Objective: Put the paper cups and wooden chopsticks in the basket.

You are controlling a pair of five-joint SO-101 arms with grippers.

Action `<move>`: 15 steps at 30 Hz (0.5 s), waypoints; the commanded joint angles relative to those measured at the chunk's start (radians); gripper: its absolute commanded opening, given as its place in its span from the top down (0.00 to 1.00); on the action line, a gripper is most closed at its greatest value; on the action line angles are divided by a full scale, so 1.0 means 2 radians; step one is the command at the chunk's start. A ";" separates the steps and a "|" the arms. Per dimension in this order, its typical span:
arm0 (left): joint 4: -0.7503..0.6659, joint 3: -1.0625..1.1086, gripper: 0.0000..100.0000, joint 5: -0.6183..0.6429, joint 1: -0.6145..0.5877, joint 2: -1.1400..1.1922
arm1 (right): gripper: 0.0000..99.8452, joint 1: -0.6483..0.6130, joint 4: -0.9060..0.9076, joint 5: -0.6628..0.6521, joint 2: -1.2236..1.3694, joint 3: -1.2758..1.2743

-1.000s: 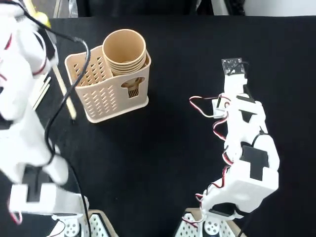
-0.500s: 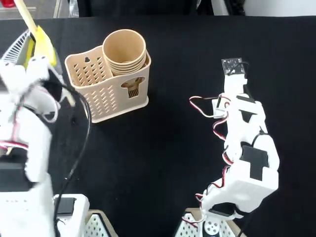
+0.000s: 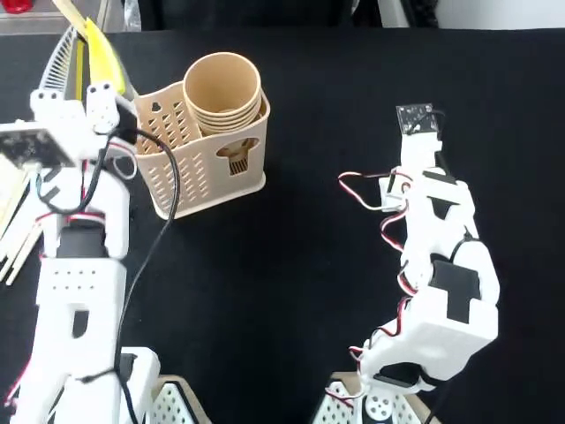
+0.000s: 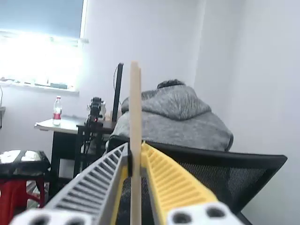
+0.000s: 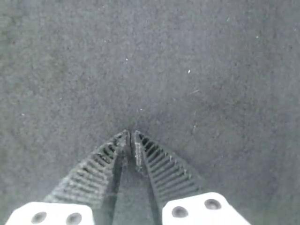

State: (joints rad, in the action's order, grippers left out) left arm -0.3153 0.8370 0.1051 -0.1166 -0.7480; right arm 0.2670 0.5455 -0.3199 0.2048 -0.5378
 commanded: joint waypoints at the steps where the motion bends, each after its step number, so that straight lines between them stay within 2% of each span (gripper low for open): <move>1: -0.012 0.000 0.97 0.002 0.003 0.031 | 0.99 0.002 -0.003 -0.005 -0.029 0.001; 3: 0.002 0.002 0.96 0.000 0.001 0.046 | 0.99 0.002 -0.003 -0.005 -0.028 0.002; 6: 0.079 -0.015 0.88 0.004 0.000 0.049 | 0.99 0.002 -0.003 -0.005 -0.028 0.003; 9: 0.178 -0.061 0.82 0.005 0.000 0.041 | 0.99 0.002 -0.003 -0.005 -0.027 0.003; 12: 0.288 -0.131 0.81 0.000 -0.003 0.038 | 0.99 0.002 -0.003 -0.005 -0.027 0.003; 15: 0.412 -0.228 0.81 0.000 -0.032 0.044 | 0.99 0.002 -0.003 -0.005 -0.027 0.003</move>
State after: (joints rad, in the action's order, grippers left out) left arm 0.2831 0.6007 0.1051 -0.1320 -0.6498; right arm 0.2670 0.5455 -0.3199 0.2048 -0.5378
